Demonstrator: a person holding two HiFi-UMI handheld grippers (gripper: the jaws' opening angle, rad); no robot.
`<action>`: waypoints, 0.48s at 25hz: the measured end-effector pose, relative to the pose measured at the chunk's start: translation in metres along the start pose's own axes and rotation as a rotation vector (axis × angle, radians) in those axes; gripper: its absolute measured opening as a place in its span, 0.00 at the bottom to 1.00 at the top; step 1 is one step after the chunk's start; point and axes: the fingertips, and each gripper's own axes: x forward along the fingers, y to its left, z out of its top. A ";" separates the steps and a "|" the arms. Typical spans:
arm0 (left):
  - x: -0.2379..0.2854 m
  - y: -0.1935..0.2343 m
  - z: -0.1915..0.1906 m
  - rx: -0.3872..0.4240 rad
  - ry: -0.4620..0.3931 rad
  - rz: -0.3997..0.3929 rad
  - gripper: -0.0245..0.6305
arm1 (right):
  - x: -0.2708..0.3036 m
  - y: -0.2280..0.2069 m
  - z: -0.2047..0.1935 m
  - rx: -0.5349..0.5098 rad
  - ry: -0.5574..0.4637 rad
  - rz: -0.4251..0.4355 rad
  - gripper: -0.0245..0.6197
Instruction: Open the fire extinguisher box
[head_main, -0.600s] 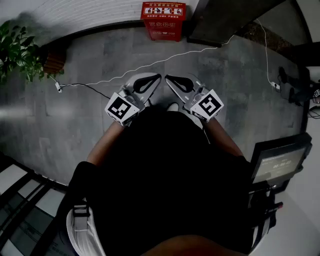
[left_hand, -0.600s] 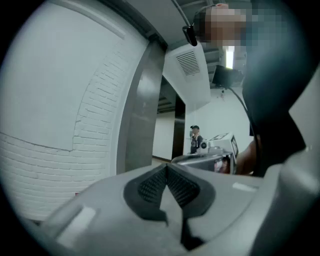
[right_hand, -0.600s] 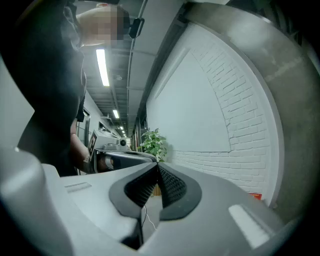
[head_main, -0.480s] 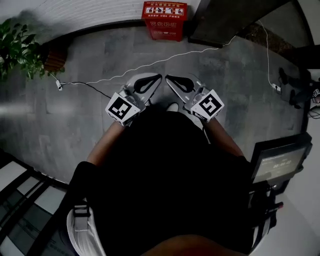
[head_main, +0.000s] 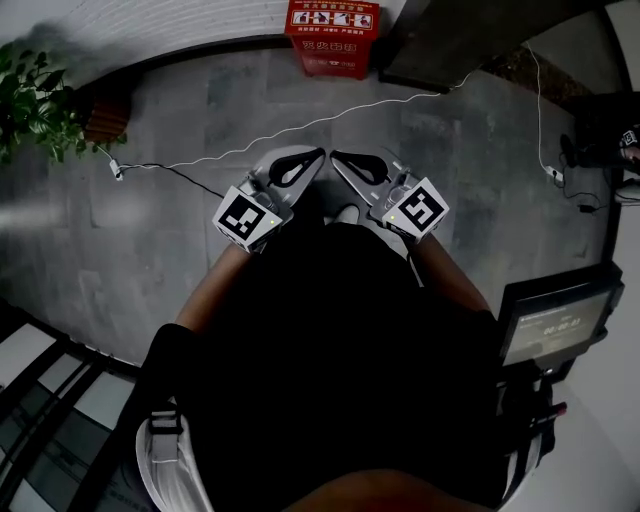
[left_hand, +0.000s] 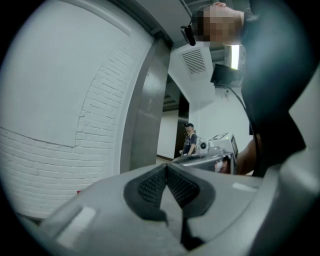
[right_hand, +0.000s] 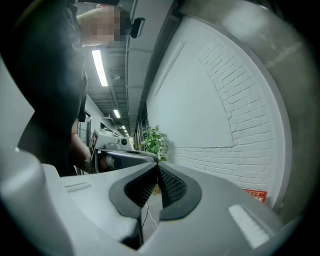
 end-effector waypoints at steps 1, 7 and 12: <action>0.002 0.010 -0.002 0.008 0.004 -0.002 0.04 | 0.007 -0.007 -0.002 -0.003 0.006 -0.002 0.05; 0.012 0.104 -0.003 -0.004 0.027 -0.013 0.04 | 0.079 -0.067 0.002 -0.028 0.018 -0.047 0.05; 0.023 0.167 -0.005 0.015 -0.012 -0.027 0.04 | 0.121 -0.109 0.001 -0.043 0.019 -0.074 0.05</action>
